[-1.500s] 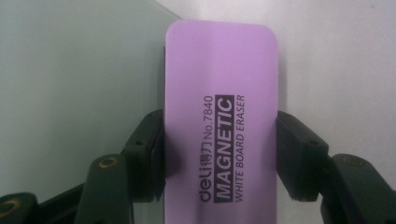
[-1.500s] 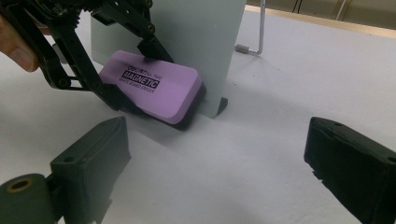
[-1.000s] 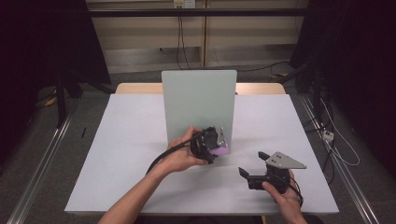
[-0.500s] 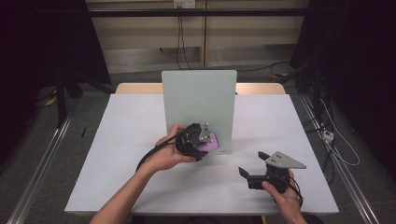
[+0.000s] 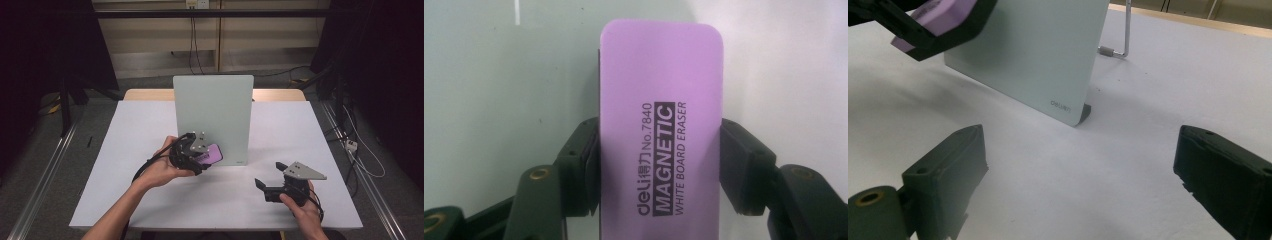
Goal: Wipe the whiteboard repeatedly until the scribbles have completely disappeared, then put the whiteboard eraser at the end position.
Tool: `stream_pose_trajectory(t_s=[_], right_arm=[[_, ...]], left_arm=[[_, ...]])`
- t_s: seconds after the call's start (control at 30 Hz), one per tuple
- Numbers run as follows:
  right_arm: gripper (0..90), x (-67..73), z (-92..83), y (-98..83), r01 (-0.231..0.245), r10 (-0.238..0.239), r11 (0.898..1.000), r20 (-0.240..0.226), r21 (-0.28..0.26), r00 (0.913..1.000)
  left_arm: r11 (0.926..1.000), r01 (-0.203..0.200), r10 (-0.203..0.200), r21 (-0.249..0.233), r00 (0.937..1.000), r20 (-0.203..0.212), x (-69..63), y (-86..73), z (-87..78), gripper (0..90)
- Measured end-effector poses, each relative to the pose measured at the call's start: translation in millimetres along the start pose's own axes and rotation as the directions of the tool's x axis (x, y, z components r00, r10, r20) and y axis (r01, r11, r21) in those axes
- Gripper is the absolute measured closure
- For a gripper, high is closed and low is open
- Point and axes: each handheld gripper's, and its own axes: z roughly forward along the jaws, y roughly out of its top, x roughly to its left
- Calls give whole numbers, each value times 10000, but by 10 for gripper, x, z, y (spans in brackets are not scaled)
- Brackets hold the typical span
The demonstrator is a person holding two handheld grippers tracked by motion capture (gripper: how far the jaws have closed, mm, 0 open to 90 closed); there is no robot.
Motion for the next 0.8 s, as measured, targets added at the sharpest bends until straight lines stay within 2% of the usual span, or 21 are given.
stream_pose_trajectory(t_s=[0.03, 0.13, 0.23, 0.3, 0.37, 0.43, 0.57, 0.6, 0.77, 0.8], right_arm=[[67, 1, -3, -1, 15, -15, 10000, -1, 3, 10000], [67, 8, -10, -1, 18, -18, 10000, -33, 6, 10000], [67, 11, -8, -2, 37, -37, 10000, -46, 9, 10000], [67, 9, -13, -2, 48, -48, 10000, -42, -16, 10000], [67, 7, -15, -4, 45, -45, 10000, -46, -7, 10000], [67, 4, -13, -4, 24, -24, 10000, -25, -1, 10000], [67, 8, -6, -2, 15, -15, 10000, -25, 27, 10000], [67, 11, -7, -1, 30, -30, 10000, -49, 22, 10000], [67, 8, -13, -4, 36, -36, 10000, -68, 7, 10000], [67, 8, -14, -5, 43, -43, 10000, -83, 11, 10000]], left_arm=[[9999, 107, -107, 17, 9999, 55, 5, -18, -24, 410], [9987, 395, -379, -329, 9982, 469, 20, -78, -90, 409], [9940, 865, -820, -665, 9943, 687, 53, -132, -177, 409], [9859, 1297, -1218, -1060, 9895, 779, 103, -175, -260, 409], [9794, 1563, -1468, -1280, 9859, 802, 154, -213, -342, 409], [9720, 1842, -1708, -1461, 9802, 1000, 186, -262, -401, 409], [9715, 1885, -1771, -1438, 9802, 887, 202, -329, -444, 409], [9708, 1924, -1797, -1434, 9789, 968, 193, -344, -435, 409], [9770, 1793, -1668, -1149, 9798, 1105, 123, -360, -372, 409], [9768, 1767, -1627, -1210, 9797, 1173, 111, -357, -366, 409]])
